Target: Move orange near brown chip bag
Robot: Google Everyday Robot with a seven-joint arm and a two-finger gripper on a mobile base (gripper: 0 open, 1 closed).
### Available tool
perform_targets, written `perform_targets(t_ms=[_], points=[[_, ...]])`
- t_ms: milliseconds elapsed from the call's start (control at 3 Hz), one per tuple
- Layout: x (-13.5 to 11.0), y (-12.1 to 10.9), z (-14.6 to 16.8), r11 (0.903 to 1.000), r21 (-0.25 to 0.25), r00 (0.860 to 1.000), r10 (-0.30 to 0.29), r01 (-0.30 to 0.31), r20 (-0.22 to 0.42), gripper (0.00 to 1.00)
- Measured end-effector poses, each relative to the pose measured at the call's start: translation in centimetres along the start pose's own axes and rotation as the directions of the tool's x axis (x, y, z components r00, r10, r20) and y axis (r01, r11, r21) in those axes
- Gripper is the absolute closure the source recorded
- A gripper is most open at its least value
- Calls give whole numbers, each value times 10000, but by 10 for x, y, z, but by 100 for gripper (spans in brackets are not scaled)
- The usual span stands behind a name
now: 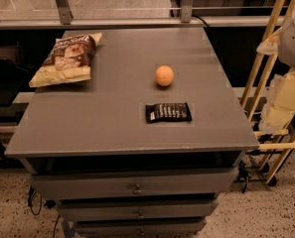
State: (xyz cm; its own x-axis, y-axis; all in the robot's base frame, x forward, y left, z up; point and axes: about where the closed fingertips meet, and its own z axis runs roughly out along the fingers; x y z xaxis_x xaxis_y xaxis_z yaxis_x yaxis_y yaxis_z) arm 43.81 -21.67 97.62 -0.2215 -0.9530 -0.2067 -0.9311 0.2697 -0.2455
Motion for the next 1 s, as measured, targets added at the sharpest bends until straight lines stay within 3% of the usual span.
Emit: perform_targets(t_ms=[333,667,1000], points=[[0,0,0,10000,2,10000,0,0,1,0],[-10,-13,5,9991,240,9983,339,-351,473,0],[-34,-38,25,9929,297,9798,1084,-1149,1680,0]])
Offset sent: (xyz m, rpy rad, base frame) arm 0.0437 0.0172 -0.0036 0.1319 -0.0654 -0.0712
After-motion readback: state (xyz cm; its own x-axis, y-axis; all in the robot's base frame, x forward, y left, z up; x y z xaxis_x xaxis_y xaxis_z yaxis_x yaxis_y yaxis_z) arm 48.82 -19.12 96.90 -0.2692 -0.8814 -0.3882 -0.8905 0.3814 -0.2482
